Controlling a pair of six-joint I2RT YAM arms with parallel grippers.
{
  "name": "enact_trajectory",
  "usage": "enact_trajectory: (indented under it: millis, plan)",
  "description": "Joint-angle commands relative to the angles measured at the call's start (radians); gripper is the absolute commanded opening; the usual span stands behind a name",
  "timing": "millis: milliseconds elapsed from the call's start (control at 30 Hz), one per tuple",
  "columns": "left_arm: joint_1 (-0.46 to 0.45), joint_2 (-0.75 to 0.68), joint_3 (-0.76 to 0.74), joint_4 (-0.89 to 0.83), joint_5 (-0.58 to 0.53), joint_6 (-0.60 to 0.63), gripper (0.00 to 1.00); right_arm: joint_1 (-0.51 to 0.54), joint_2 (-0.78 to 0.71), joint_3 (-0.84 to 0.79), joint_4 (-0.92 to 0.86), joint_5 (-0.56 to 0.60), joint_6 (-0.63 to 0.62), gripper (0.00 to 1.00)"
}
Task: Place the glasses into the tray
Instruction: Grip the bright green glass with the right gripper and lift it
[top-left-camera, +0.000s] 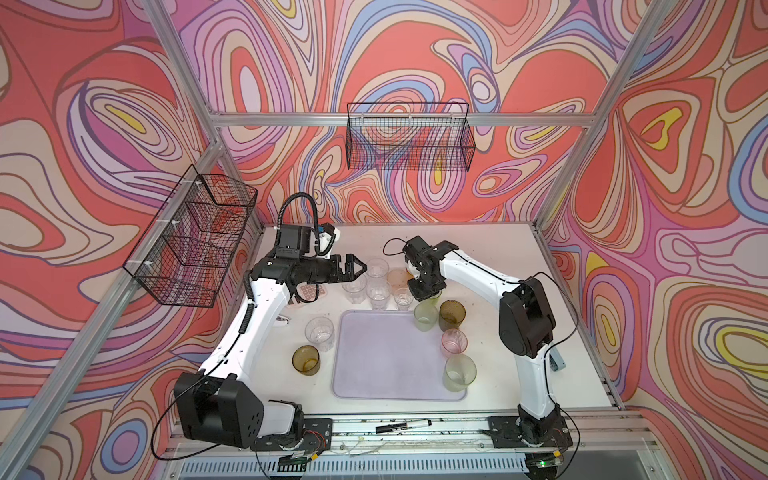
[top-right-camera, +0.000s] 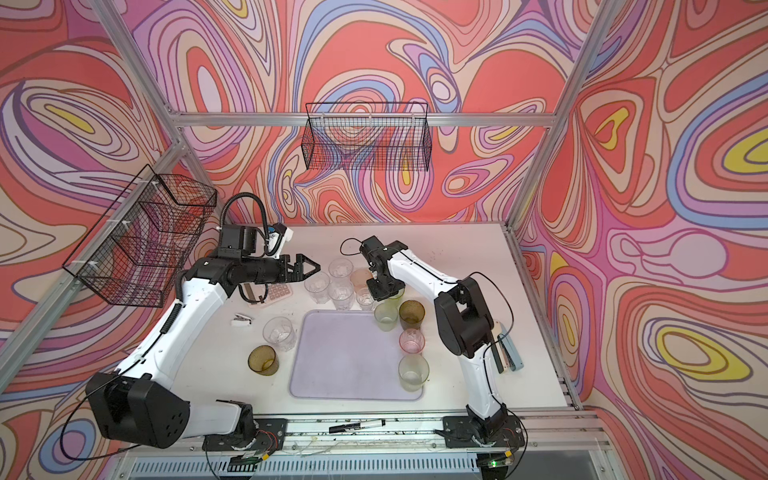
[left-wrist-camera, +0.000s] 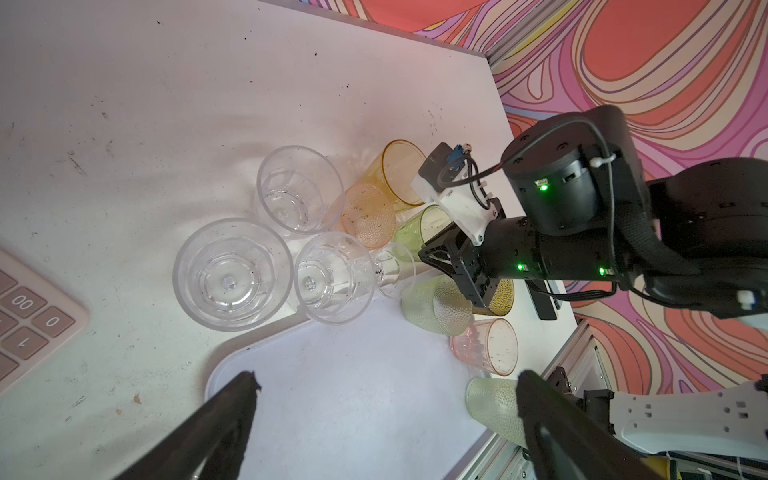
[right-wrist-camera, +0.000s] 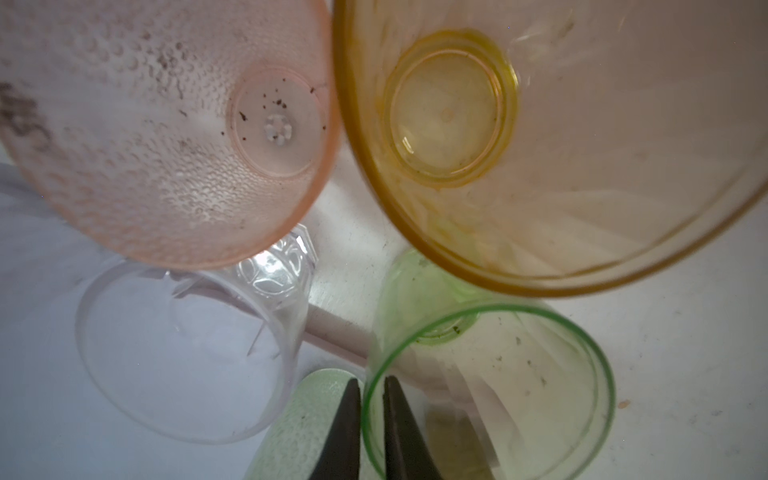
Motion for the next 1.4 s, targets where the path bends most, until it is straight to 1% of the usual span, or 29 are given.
enact_trajectory:
  millis: [0, 200, 300, 567, 900, 1367]
  plan:
    - [0.004, -0.017, -0.009, 0.015, 0.017, 0.001, 1.00, -0.008, -0.004, -0.014, -0.003, 0.023, -0.002, 0.09]
    - [0.004, -0.017, -0.011, 0.015, 0.021, -0.001, 1.00, -0.016, -0.019, -0.017, -0.009, 0.050, -0.002, 0.05]
    - [0.004, -0.018, -0.011, 0.015, 0.023, -0.004, 1.00, -0.021, -0.032, -0.023, -0.009, 0.063, -0.002, 0.00]
    - [0.004, -0.018, -0.014, 0.020, 0.027, -0.007, 1.00, -0.036, -0.078, -0.032, -0.011, 0.090, 0.003, 0.00]
    - [0.005, -0.018, -0.014, 0.020, 0.029, -0.012, 1.00, -0.045, -0.131, -0.014, -0.058, 0.127, 0.006, 0.00]
    - [0.004, -0.017, -0.014, 0.015, 0.017, -0.008, 1.00, -0.045, -0.170, 0.096, -0.184, 0.118, 0.004, 0.00]
